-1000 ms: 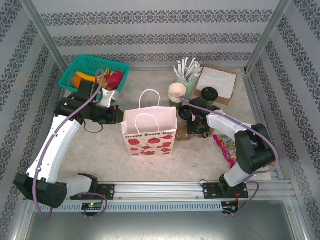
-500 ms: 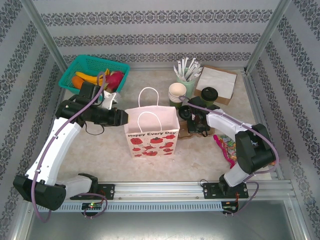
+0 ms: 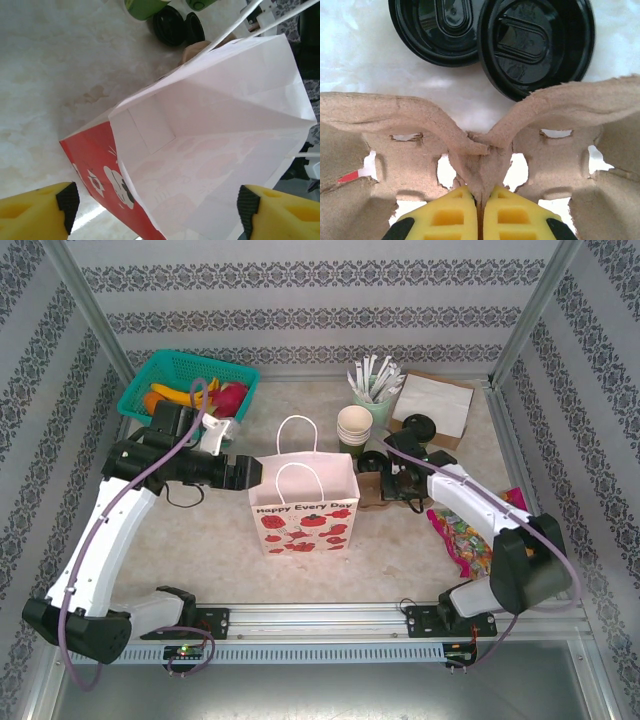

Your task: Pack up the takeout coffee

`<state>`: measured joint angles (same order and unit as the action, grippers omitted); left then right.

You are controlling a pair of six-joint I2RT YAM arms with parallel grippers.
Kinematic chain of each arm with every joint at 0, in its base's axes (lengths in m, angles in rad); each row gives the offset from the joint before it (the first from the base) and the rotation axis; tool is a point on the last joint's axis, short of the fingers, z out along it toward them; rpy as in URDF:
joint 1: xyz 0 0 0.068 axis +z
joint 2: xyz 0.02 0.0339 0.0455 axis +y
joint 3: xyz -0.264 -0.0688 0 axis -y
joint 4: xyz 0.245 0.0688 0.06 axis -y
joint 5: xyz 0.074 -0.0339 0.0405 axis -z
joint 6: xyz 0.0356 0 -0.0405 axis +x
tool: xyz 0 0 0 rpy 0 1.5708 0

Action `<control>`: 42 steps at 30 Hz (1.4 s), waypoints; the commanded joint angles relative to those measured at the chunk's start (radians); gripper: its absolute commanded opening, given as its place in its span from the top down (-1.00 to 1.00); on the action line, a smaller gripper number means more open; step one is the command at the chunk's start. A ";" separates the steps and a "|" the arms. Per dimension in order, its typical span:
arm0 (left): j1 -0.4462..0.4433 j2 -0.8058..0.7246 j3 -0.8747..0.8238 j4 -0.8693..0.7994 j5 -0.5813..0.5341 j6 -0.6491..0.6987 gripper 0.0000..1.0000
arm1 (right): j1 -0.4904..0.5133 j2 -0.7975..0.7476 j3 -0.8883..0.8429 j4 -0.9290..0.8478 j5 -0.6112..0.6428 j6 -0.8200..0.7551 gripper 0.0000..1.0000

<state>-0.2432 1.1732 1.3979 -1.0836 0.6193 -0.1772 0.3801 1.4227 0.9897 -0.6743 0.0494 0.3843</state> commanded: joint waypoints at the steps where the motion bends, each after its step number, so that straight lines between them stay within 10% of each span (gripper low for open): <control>1: -0.009 -0.042 0.029 0.075 -0.015 0.031 -0.87 | -0.029 -0.080 -0.009 -0.063 0.033 0.069 1.00; 10: -0.010 -0.010 0.036 0.436 0.052 0.066 -0.99 | -0.140 -0.304 0.049 -0.187 -0.093 0.172 1.00; 24: -0.078 0.397 0.437 0.227 0.318 0.436 -0.67 | -0.175 -0.395 0.070 -0.196 -0.190 0.188 1.00; 42: -0.127 0.556 0.605 0.068 0.338 0.594 0.53 | -0.175 -0.418 0.052 -0.199 -0.202 0.186 1.00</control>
<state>-0.3656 1.7367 1.9743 -0.9936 0.9417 0.3927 0.2066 1.0103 1.0439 -0.8619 -0.1329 0.5552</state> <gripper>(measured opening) 0.252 0.086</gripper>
